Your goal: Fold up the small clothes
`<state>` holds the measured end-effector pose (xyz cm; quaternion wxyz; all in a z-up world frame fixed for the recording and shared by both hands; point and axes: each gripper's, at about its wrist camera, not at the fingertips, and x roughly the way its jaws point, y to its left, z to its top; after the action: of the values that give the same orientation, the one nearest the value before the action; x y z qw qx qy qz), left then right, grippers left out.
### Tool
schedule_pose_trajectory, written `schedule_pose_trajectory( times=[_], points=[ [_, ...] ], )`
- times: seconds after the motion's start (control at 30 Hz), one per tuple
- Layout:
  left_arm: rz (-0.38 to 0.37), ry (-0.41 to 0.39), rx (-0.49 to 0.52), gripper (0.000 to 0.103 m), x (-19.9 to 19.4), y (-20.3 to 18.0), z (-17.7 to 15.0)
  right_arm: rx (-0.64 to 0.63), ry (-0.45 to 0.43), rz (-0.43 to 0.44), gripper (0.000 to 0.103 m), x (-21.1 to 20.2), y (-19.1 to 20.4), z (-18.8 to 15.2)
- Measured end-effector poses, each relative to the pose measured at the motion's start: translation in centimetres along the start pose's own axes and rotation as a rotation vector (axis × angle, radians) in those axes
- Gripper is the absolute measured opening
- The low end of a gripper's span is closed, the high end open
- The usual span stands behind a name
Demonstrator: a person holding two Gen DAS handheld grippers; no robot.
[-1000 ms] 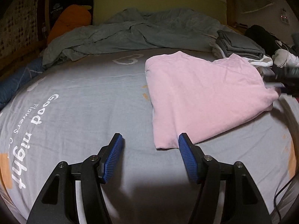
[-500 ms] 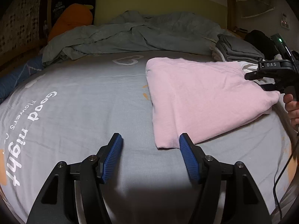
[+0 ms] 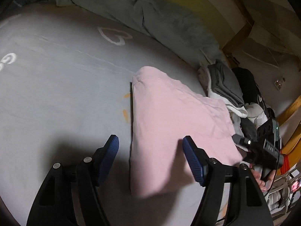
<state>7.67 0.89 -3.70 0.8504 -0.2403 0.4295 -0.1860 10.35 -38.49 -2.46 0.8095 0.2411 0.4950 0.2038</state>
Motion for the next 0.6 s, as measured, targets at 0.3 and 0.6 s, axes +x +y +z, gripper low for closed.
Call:
schedule_pose_trajectory(
  times=[0.3, 0.6],
  points=[
    [-0.052, -0.022, 0.076, 0.01, -0.2, -1.7, 1.8, -0.012, -0.004, 0.079, 0.014, 3.6, 0.6, -0.3],
    [-0.182, -0.134, 0.265, 0.01, -0.9, -12.3, 9.7, -0.159, -0.297, 0.012, 0.012, -7.6, 5.2, 4.5]
  ],
)
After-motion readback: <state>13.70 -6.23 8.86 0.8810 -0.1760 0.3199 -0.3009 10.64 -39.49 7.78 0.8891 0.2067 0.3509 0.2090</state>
